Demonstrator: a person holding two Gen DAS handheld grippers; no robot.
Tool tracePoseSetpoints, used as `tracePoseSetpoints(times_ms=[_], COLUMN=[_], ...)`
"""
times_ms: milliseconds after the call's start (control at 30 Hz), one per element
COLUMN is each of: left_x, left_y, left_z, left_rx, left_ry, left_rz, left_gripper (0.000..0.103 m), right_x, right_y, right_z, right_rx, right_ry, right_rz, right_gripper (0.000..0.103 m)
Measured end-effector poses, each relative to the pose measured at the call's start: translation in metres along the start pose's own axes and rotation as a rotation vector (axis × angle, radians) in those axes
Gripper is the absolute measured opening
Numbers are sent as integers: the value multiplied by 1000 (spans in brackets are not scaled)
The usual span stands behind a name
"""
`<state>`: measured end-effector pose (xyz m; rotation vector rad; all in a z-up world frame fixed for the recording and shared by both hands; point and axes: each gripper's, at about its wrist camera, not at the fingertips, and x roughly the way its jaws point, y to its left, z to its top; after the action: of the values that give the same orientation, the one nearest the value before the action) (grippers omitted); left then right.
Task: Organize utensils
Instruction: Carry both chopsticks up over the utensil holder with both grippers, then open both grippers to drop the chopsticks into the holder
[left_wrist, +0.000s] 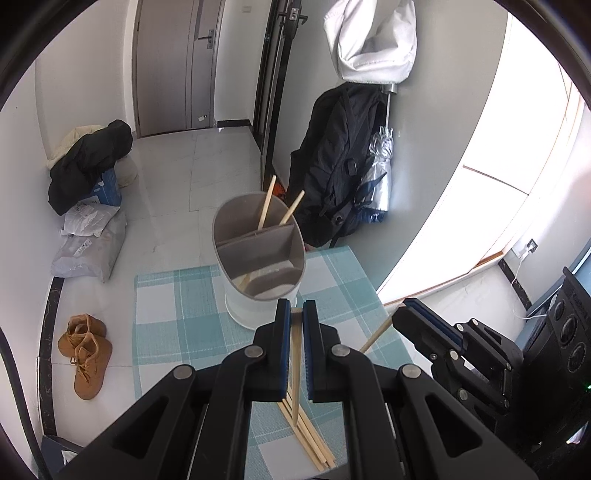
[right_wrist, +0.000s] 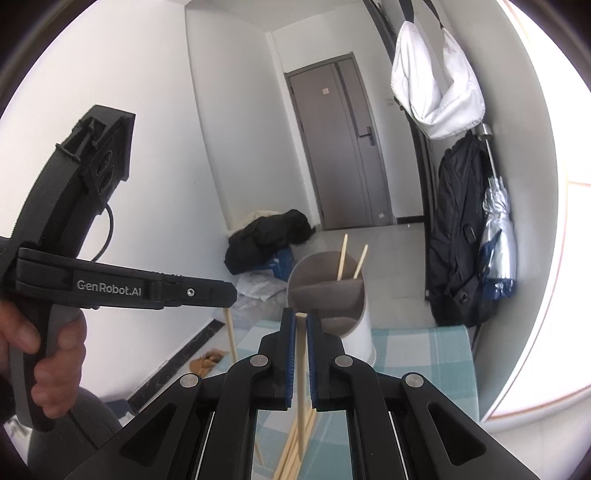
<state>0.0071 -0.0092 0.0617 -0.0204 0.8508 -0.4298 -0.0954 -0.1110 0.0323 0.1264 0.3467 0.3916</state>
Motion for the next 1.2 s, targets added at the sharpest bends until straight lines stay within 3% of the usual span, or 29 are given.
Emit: tracePoseSetpoints(times_ms=[500, 733, 1200], left_x=[-19, -13, 31], left_y=[25, 41, 57], left_z=[102, 142, 162], left_rx=[-49, -67, -17], left_ry=[-103, -153, -152], left_rz=[-55, -54, 5], left_gripper=[3, 3, 3], right_x=[34, 66, 121], right_y=[-12, -21, -62], right_z=[113, 156, 167], right_rx=[-17, -25, 82], right_ry=[-59, -69, -74], right_rz=[43, -4, -75], right_gripper=[5, 5, 5])
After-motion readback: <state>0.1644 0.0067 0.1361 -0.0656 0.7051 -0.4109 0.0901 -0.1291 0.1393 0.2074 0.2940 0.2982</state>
